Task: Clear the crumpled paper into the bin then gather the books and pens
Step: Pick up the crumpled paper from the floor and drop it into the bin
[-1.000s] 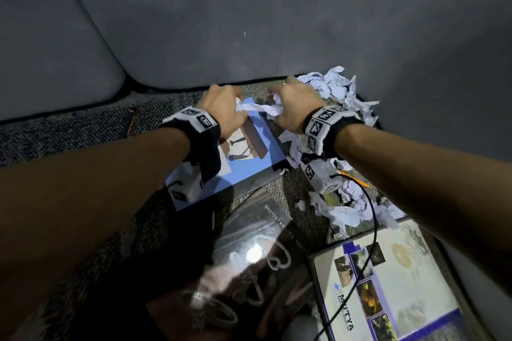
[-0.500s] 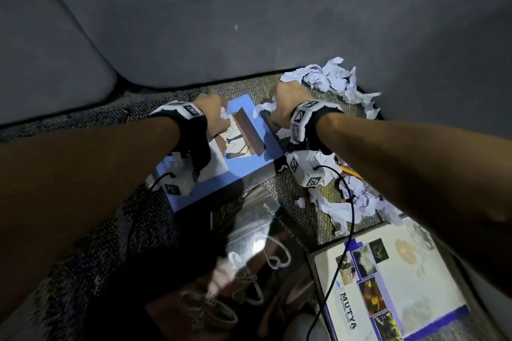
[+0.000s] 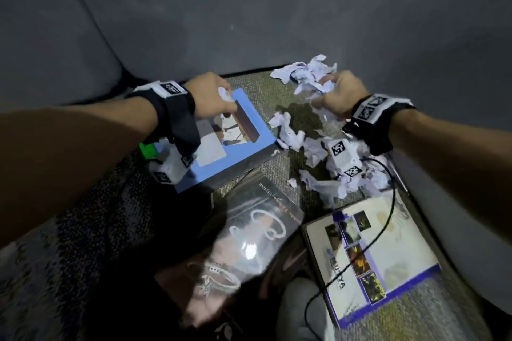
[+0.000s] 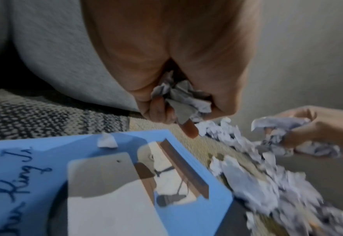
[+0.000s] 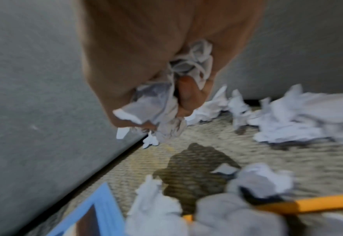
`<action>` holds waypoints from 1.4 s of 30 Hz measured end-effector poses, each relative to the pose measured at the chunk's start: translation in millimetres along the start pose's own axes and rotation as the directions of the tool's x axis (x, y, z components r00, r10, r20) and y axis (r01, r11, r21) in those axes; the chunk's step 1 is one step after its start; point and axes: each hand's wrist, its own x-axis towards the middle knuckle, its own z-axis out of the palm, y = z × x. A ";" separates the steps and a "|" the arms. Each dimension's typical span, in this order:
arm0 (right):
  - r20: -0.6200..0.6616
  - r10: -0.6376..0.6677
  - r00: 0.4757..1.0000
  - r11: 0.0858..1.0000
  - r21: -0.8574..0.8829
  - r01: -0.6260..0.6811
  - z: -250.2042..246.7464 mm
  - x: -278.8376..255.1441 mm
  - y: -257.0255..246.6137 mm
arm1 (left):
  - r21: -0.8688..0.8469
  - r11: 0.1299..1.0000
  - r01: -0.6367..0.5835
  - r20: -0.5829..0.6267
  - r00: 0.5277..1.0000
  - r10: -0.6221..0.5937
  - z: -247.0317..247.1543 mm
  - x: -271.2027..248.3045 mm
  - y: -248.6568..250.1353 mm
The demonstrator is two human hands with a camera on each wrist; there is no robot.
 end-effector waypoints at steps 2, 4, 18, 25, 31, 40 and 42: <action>0.005 0.061 0.998 0.998 -0.027 -0.060 -10.8 -8.5 27.2 | 0.093 0.995 -0.046 -0.002 0.999 0.047 17.5 1.3 15.3; 0.011 0.085 0.996 0.995 -0.054 -0.084 -20.8 -17.2 52.6 | 0.186 0.977 -0.106 0.066 0.993 0.096 38.0 8.9 31.6; 0.208 0.026 0.978 0.968 -0.249 0.028 -24.6 -59.6 117.3 | 0.454 0.771 -0.445 0.323 0.889 0.324 124.5 41.7 73.7; 0.188 -0.030 0.982 0.973 -0.217 0.071 -22.5 -50.8 71.8 | 0.111 0.928 -0.355 0.109 0.933 0.343 74.6 23.3 68.0; 0.077 -0.065 0.995 0.998 0.021 0.064 -14.6 -51.4 8.1 | -0.397 0.914 -0.085 0.052 0.992 0.114 21.0 -15.6 37.1; 0.239 -0.455 0.858 0.878 0.281 0.387 69.3 -107.6 -210.5 | -0.817 0.576 -0.019 -0.120 0.983 -0.139 -129.3 -170.7 -106.1; 0.265 -0.528 0.807 0.834 0.339 0.435 95.3 -125.8 -272.5 | -0.792 0.611 0.005 -0.190 0.948 -0.255 -157.0 -206.3 -136.5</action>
